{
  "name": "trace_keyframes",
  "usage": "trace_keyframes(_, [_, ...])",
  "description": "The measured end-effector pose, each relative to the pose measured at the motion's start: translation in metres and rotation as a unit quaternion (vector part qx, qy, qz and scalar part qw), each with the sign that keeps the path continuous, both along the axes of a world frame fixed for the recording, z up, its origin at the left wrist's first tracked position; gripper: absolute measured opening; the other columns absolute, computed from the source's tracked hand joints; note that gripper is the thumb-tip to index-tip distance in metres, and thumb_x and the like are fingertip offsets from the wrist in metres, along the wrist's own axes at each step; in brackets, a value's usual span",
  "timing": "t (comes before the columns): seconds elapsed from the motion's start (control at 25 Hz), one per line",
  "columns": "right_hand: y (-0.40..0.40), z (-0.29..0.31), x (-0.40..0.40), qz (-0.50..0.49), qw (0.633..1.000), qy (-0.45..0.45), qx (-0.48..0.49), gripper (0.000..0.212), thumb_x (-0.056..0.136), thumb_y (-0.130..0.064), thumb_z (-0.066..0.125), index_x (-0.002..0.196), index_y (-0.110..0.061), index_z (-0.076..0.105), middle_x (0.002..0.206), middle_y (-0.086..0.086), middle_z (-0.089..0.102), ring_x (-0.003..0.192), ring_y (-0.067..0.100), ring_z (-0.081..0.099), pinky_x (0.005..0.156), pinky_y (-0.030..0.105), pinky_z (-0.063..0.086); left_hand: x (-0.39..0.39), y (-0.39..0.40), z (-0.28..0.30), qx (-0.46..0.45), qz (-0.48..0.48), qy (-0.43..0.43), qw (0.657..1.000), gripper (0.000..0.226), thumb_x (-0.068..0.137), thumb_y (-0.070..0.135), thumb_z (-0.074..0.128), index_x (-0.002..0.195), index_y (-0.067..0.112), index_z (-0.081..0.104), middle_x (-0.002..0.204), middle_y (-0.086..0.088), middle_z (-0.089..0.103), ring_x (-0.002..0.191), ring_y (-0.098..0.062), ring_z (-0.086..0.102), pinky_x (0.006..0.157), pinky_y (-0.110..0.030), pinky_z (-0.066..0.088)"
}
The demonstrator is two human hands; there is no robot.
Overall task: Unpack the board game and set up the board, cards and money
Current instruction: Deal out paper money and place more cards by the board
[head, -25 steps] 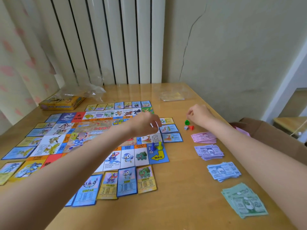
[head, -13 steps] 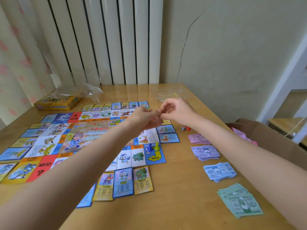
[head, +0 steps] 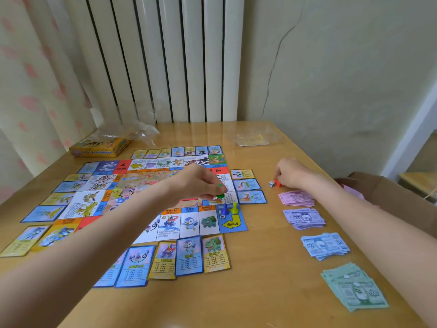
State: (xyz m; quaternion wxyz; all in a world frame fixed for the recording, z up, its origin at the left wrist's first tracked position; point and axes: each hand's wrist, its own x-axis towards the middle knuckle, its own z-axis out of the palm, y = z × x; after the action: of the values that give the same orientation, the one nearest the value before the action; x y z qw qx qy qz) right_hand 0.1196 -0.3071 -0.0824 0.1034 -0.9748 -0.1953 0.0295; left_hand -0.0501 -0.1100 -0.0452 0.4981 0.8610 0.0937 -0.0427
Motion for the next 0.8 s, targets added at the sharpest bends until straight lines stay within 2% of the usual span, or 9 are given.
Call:
trace_keyframes(0.2, [-0.002,0.001,-0.007,0.001,1.000,-0.004,-0.003,0.016,0.085,-0.005,0.059,0.096,-0.005,0.070,0.109,0.013,0.066,0.103,0.027,0.060,0.089,0.033,0.048,-0.008,-0.004,-0.015,0.114,-0.056,-0.004,0.992,0.014,0.083,0.011,0.068,0.096,0.006,0.073,0.066,0.004,0.066,0.053,0.002,0.060,0.059,-0.009,0.051])
trace_keyframes(0.32, [-0.002,-0.001,-0.015,-0.003,0.999,-0.032,0.004,0.020,0.084,-0.004,0.060,0.102,-0.007,0.069,0.112,0.014,0.064,0.106,0.029,0.059,0.090,0.031,0.047,-0.010,-0.010,-0.021,0.189,-0.103,-0.029,0.976,0.014,0.083,0.014,0.068,0.096,0.009,0.073,0.082,-0.003,0.071,0.060,-0.005,0.062,0.062,-0.014,0.050])
trace_keyframes(0.44, [0.001,0.017,-0.027,-0.027,0.992,-0.077,0.096,0.028,0.084,0.000,0.056,0.110,-0.007,0.067,0.117,0.013,0.063,0.110,0.028,0.058,0.095,0.033,0.046,-0.013,-0.013,-0.026,0.243,-0.134,-0.050,0.959,0.015,0.083,0.014,0.068,0.097,0.010,0.074,0.092,-0.006,0.073,0.066,-0.009,0.062,0.059,-0.010,0.046])
trace_keyframes(0.48, [0.003,0.025,-0.035,-0.017,0.990,-0.064,0.126,0.027,0.084,-0.001,0.058,0.108,-0.008,0.067,0.113,0.010,0.065,0.107,0.025,0.059,0.092,0.030,0.046,-0.013,-0.014,-0.027,0.252,-0.141,-0.052,0.956,0.016,0.083,0.014,0.068,0.097,0.010,0.074,0.092,-0.006,0.072,0.066,-0.007,0.061,0.057,-0.006,0.044])
trace_keyframes(0.56, [0.009,0.037,-0.065,0.026,0.982,0.019,0.184,0.021,0.080,-0.002,0.064,0.099,-0.010,0.070,0.093,0.003,0.068,0.088,0.017,0.062,0.079,0.025,0.049,-0.015,-0.016,-0.030,0.269,-0.148,-0.055,0.950,0.017,0.083,0.012,0.067,0.099,0.010,0.074,0.094,-0.005,0.072,0.063,0.000,0.057,0.056,-0.004,0.042])
trace_keyframes(0.68, [0.016,0.032,-0.111,0.088,0.957,0.158,0.228,0.016,0.074,0.000,0.071,0.085,-0.012,0.067,0.070,-0.003,0.061,0.064,0.009,0.055,0.058,0.012,0.044,-0.018,-0.020,-0.035,0.297,-0.137,-0.075,0.942,0.020,0.083,0.013,0.067,0.102,0.011,0.072,0.098,-0.005,0.071,0.069,-0.004,0.057,0.060,-0.006,0.041])
trace_keyframes(0.72, [0.017,0.025,-0.119,0.098,0.954,0.171,0.224,0.014,0.074,-0.002,0.072,0.082,-0.012,0.066,0.067,-0.004,0.059,0.060,0.007,0.053,0.054,0.010,0.042,-0.020,-0.021,-0.036,0.304,-0.132,-0.085,0.940,0.020,0.084,0.013,0.067,0.103,0.011,0.072,0.098,-0.005,0.071,0.074,-0.006,0.058,0.064,-0.009,0.043])
trace_keyframes(0.8, [0.018,0.012,-0.125,0.102,0.953,0.176,0.223,0.013,0.074,-0.005,0.074,0.079,-0.013,0.066,0.066,-0.005,0.057,0.058,0.007,0.049,0.054,0.014,0.040,-0.023,-0.023,-0.038,0.315,-0.121,-0.101,0.936,0.021,0.084,0.013,0.066,0.104,0.011,0.071,0.099,-0.005,0.071,0.081,-0.010,0.061,0.071,-0.016,0.046])
